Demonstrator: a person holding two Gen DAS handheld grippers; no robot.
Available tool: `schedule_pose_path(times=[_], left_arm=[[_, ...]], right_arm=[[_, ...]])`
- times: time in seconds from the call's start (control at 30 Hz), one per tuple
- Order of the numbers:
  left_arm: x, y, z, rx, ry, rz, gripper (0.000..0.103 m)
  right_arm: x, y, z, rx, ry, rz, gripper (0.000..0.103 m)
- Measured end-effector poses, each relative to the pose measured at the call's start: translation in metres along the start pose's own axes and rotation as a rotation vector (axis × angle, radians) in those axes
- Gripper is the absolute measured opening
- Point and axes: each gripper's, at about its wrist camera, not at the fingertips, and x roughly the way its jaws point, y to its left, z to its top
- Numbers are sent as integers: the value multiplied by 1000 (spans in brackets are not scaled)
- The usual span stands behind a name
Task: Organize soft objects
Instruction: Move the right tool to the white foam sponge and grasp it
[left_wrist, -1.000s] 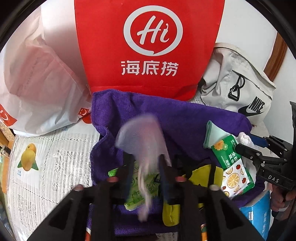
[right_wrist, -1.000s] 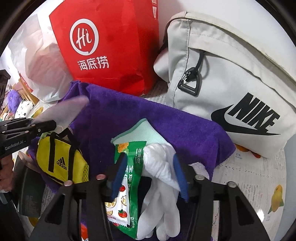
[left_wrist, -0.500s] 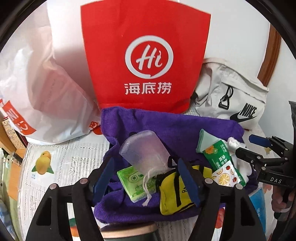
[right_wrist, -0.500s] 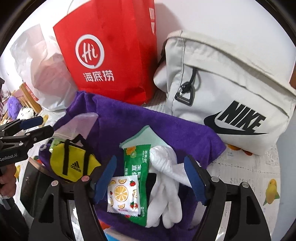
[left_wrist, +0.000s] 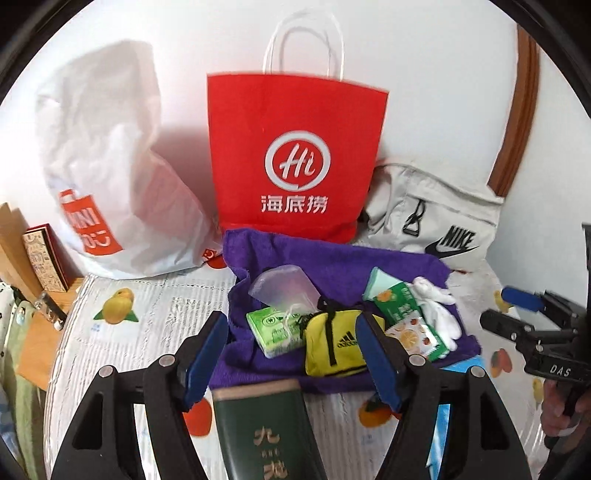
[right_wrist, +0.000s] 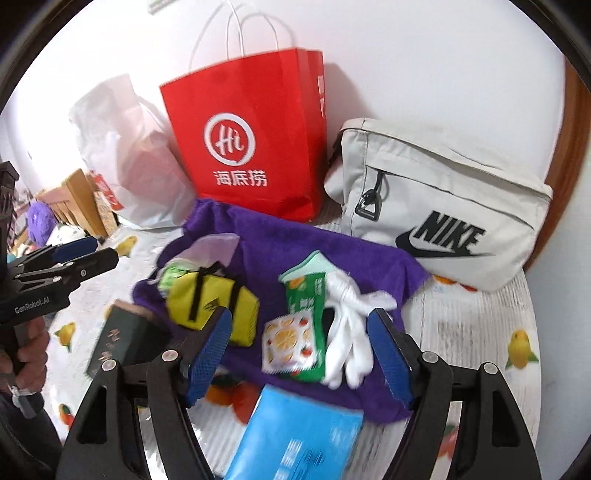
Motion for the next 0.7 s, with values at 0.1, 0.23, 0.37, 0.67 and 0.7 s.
schedule_pose_path(times=[0.1,0.23,0.37,0.67,0.7], left_arm=[[-24,-2,-11,-2,-27,9,70],[-47,-9,-26,21,-34,15,70],[-70,-19,-46,53,-49,34,70],[-95,-35,-84,83,-12,13,70],[-97,-36,-89,84,-2,13,70]], right_arm=[[-21,0,-16,27,-18,9,75],[-47,7,-43,36,-32,2,75],[-64,18,-69,22,-6,1,75],[-92,29,-136,61,27,-22,75],[-94,29,-144,70,32,-15,75]])
